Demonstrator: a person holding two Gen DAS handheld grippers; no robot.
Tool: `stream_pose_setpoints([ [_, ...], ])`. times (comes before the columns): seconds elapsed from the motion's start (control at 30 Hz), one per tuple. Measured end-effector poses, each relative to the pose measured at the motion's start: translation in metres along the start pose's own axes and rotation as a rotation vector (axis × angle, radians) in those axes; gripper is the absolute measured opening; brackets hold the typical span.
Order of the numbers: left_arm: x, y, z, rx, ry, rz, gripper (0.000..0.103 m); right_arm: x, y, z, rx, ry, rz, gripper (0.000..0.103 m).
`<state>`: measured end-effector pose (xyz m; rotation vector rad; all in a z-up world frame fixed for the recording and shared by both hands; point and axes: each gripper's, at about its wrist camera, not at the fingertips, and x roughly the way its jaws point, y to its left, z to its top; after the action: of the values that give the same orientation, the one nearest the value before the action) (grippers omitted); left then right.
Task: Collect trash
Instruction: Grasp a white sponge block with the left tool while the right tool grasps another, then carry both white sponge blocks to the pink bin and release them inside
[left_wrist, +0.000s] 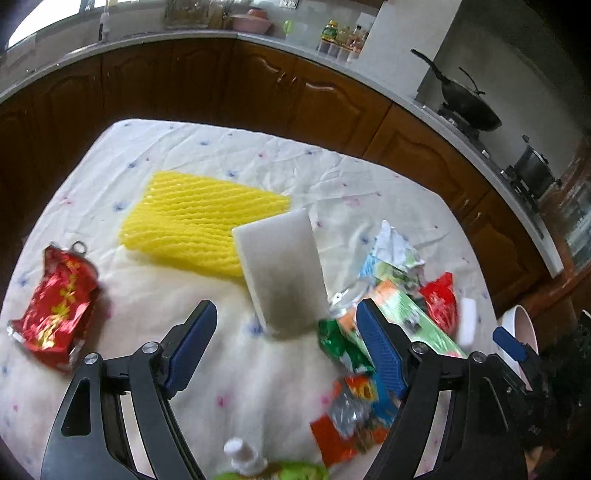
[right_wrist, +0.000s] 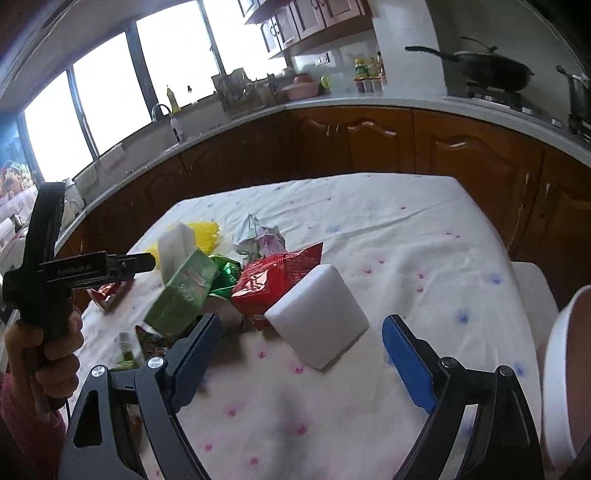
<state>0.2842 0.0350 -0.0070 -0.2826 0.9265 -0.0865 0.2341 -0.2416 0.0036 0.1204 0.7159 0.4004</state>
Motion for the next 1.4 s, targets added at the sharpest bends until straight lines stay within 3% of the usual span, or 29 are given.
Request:
stream_pose_setpoints([
  [0.27,0.026,-0.001,0.010,0.013,0.008,0.036,0.079,0.031,-0.008,0.007,0.007,0.040,0.003,0.090],
  [0.3,0.028,-0.001,0.009,0.018,0.005,0.044,0.073,0.033,-0.008,0.006,0.007,0.046,0.000,0.090],
  [0.33,0.029,-0.001,0.009,0.022,0.006,0.045,0.057,0.036,-0.009,0.005,0.008,0.051,0.001,0.089],
  [0.37,0.031,-0.001,0.009,0.023,0.016,0.036,0.050,0.037,-0.009,0.005,0.011,0.054,0.000,0.088],
  [0.4,0.031,-0.001,0.009,0.022,0.019,0.031,0.049,0.037,-0.010,0.004,0.015,0.053,-0.005,0.081],
  [0.43,0.029,0.000,0.009,0.025,0.006,0.031,0.046,0.037,-0.011,0.003,0.018,0.055,-0.011,0.066],
  [0.5,0.026,-0.001,0.008,0.038,0.006,0.025,0.027,0.036,-0.013,0.003,0.037,0.058,0.021,0.054],
  [0.63,0.010,-0.004,0.007,0.051,-0.032,0.008,0.022,0.022,-0.007,0.004,0.021,0.026,0.007,0.033],
  [0.73,-0.004,-0.009,0.006,0.078,-0.069,0.002,0.021,0.008,-0.009,0.004,0.041,0.008,-0.013,0.027],
  [1.0,-0.045,-0.020,0.002,0.083,-0.129,-0.061,0.020,-0.028,-0.024,-0.004,0.137,-0.050,0.013,0.024],
  [1.2,-0.074,-0.052,-0.007,0.123,-0.163,-0.153,0.019,-0.063,-0.034,-0.010,0.177,-0.112,0.010,0.024],
  [1.4,-0.082,-0.090,-0.024,0.182,-0.148,-0.226,0.020,-0.094,-0.047,-0.017,0.223,-0.163,-0.005,0.024],
])
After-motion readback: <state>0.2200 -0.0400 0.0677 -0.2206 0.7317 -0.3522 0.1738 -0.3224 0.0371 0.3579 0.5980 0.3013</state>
